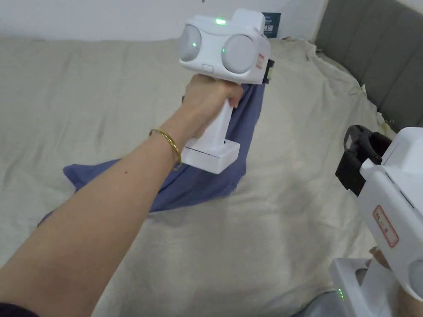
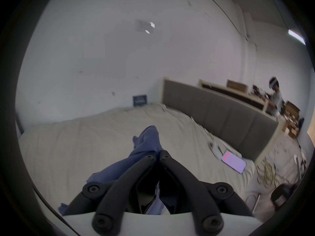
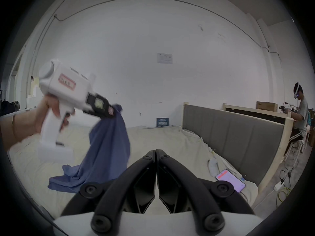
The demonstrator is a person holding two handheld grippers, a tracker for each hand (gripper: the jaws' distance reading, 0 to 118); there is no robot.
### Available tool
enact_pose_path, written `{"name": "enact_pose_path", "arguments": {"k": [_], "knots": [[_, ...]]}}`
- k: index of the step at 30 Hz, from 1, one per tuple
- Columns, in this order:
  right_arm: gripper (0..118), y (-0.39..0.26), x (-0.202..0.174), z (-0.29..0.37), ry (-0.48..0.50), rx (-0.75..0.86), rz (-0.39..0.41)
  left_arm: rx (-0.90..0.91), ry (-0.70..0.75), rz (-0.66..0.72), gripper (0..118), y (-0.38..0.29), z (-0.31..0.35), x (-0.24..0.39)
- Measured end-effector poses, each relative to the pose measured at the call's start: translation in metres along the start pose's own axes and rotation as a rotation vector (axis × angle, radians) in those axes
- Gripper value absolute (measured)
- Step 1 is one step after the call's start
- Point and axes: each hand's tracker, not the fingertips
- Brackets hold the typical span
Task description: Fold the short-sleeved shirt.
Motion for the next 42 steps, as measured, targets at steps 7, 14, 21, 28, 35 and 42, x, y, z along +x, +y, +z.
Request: {"name": "enact_pose_path", "arguments": {"k": [7, 14, 21, 28, 35, 42], "knots": [[0, -0.010, 0.014, -0.001, -0.047, -0.038, -0.001, -0.224, -0.087, -0.038, 0, -0.079, -0.071, 0.059], [0, -0.019, 0.020, -0.003, -0.062, -0.070, -0.013, -0.383, -0.155, 0.007, 100, -0.123, -0.103, 0.084], [0, -0.020, 0.022, -0.006, -0.064, -0.080, -0.026, -0.315, -0.161, 0.158, 118, -0.104, -0.085, 0.052], [0, -0.012, 0.007, -0.020, -0.026, -0.058, -0.005, -0.047, 0.056, 0.248, 118, -0.069, -0.008, -0.040], [0, -0.012, -0.024, -0.045, 0.045, -0.031, 0.013, 0.195, 0.421, 0.198, 118, -0.084, 0.094, -0.112], [0, -0.013, -0.054, -0.053, 0.110, -0.018, 0.028, 0.264, 0.619, 0.108, 118, -0.132, 0.159, -0.133]]}}
